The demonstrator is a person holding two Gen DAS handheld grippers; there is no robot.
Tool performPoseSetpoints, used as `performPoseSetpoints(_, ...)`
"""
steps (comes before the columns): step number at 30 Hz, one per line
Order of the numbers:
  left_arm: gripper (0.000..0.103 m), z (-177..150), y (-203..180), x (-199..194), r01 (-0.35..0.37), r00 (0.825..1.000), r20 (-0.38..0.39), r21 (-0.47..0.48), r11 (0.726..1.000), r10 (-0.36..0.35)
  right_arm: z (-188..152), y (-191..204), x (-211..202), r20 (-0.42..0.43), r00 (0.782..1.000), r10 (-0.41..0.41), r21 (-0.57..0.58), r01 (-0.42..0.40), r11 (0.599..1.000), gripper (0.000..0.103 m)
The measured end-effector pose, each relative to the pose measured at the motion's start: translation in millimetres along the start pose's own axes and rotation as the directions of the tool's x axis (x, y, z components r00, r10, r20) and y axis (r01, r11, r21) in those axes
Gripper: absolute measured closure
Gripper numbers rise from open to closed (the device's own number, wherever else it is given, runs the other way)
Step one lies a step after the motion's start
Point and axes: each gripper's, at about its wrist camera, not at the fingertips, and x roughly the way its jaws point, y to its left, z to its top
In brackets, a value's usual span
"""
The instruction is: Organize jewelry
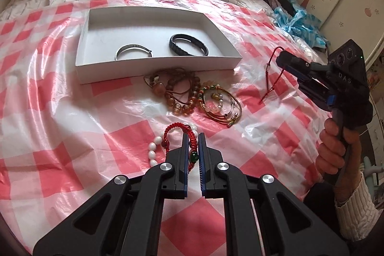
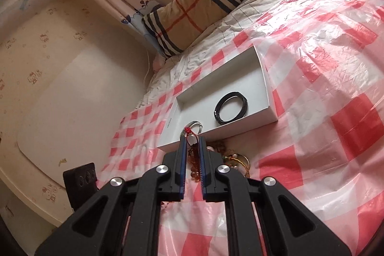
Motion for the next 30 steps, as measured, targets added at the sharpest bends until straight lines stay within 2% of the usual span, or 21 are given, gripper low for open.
performPoseSetpoints(5, 0.096, 0.1, -1.5, -1.3, 0.005, 1.000, 0.007, 0.001, 1.000, -0.005, -3.5, 3.0, 7.7, -0.037, 0.997, -0.066, -0.035, 0.065, 0.997, 0.092)
performPoseSetpoints(9, 0.096, 1.3, 0.2, -3.7, 0.022, 1.000, 0.007, -0.012, 1.000, -0.022, -5.9, 0.9, 11.3, -0.047, 0.996, -0.078, -0.042, 0.077, 0.996, 0.092)
performPoseSetpoints(11, 0.096, -1.3, -1.8, 6.2, 0.032, 0.997, -0.068, 0.014, 0.999, -0.031, -6.5, 0.4, 12.7, -0.052, 0.995, -0.083, -0.045, 0.080, 0.996, 0.092)
performPoseSetpoints(14, 0.096, -13.0, -12.4, 25.3, -0.032, 0.987, -0.156, 0.091, 0.995, 0.046, -7.6, 1.6, 14.3, -0.055, 0.994, -0.099, -0.059, 0.095, 0.994, 0.092)
performPoseSetpoints(16, 0.096, -16.2, -17.7, 28.8, -0.040, 0.984, -0.166, 0.120, 0.992, 0.059, -7.9, 2.3, 13.5, -0.055, 0.993, -0.101, -0.064, 0.097, 0.993, 0.092)
performPoseSetpoints(25, 0.096, -7.3, 0.9, 6.2, -0.070, 0.993, -0.089, 0.074, 0.995, 0.076, -7.6, 3.9, 12.3, -0.051, 0.992, -0.118, -0.085, 0.114, 0.990, 0.092)
performPoseSetpoints(30, 0.096, 0.5, 10.8, -8.0, -0.063, 0.997, -0.033, 0.030, 0.998, 0.064, -7.1, 3.5, 11.0, -0.047, 0.992, -0.118, -0.079, 0.114, 0.990, 0.092)
